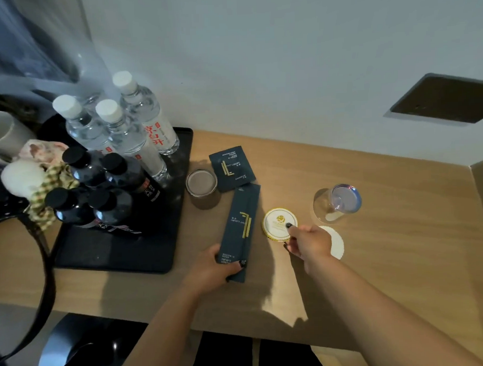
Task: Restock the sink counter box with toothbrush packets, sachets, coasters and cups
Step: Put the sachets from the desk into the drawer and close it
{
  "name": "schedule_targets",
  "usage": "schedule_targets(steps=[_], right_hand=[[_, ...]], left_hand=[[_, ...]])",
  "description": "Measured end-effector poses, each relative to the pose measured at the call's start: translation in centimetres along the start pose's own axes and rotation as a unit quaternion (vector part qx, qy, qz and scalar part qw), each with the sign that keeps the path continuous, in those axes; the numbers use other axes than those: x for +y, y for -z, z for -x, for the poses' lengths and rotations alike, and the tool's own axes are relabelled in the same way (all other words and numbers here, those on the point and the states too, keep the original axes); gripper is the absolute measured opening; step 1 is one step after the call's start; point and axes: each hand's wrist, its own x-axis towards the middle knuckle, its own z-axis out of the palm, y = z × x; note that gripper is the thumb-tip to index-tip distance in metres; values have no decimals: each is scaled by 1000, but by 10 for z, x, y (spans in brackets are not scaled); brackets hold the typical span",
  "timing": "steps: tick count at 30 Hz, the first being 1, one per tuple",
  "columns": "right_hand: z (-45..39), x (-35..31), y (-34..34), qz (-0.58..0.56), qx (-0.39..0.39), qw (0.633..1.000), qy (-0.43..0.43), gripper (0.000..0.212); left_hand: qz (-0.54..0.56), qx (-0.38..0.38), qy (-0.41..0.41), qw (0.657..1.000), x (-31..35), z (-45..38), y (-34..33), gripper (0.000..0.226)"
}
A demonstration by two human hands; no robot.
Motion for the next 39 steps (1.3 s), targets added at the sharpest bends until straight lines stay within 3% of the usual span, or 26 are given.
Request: schedule_targets(steps=[4, 7, 9, 12, 14, 17, 19, 22, 25, 29, 33, 36, 39], right_hand=[[-5, -4, 3, 173, -29, 981, 81, 22], [2, -15, 7, 369, -46, 913, 167, 22], [13, -18, 9, 411, -61, 882, 222, 25], [40, -25, 9, 376, -64, 879, 287, 37], [61, -38, 10, 300, -67, 901, 305, 40], [79, -59, 11, 103, -167, 958, 209, 23], [84, -68, 14, 10, -226, 961, 159, 22], [84, -76, 21, 25, -232, 951, 203, 14], [84, -81, 27, 37, -208, 950, 230, 21], [86, -94, 39, -31, -192, 957, 217, 26], [85, -108, 52, -63, -181, 958, 211, 25], [84, -110, 56, -61, -169, 960, 212, 22], [84, -109, 55, -69, -149, 968, 189, 23]], left_hand=[[39, 1, -7, 999, -9, 15, -5, 49], [66, 18, -43, 997, 0, 29, -7, 43], [84, 23, -78, 993, 13, 40, -12, 35], [99, 41, -127, 986, 34, 49, -21, 33], [101, 48, -156, 981, 46, 50, -27, 33], [93, 41, -183, 978, 60, 48, -34, 34], [83, 40, -193, 977, 68, 48, -38, 37], [60, 37, -219, 973, 77, 51, -43, 36], [12, 24, -230, 973, 84, 52, -45, 35], [-1, -19, -215, 976, 105, 43, -29, 26], [-80, 46, -231, 969, 153, 19, 10, 22], [-54, 100, -206, 972, 184, -27, 34, 27], [-165, 143, -159, 963, 207, -72, 47, 27]])
